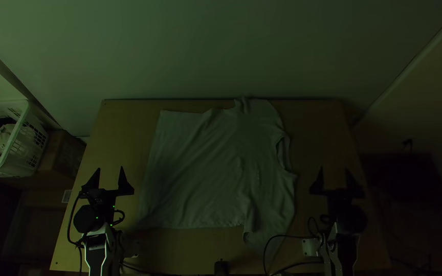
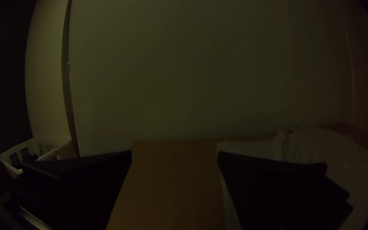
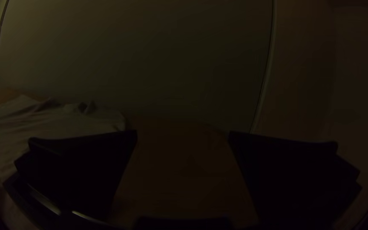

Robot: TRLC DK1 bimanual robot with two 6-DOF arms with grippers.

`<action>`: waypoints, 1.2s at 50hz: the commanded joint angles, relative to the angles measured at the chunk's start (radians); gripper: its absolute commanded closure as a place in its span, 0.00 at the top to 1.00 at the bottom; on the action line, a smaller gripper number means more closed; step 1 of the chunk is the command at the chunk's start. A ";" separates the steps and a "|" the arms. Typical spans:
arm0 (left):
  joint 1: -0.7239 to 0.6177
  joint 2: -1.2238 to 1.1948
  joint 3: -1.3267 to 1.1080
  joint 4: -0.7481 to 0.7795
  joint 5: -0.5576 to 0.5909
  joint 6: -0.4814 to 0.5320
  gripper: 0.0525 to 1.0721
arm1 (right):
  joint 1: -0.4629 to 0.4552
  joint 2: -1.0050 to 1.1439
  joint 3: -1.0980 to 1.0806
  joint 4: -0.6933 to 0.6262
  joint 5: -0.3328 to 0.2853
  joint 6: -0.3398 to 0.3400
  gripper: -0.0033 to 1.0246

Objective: Fold the t-shirt

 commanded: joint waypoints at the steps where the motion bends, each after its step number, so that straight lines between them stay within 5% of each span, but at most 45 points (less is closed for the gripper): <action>1: -0.022 -0.007 -0.043 -0.030 -0.004 0.024 0.95 | 0.006 -0.005 -0.008 -0.013 0.012 0.014 0.96; 22: -0.045 0.050 0.052 0.042 -0.001 0.076 0.95 | 0.030 0.055 0.112 0.068 0.016 0.005 0.96; 36: -0.044 0.392 0.252 0.146 -0.008 0.049 0.95 | 0.052 0.334 0.280 0.183 0.016 0.009 0.96; 60: -0.061 0.880 0.733 0.154 -0.010 -0.002 0.95 | 0.060 0.843 0.687 0.199 0.015 0.014 0.96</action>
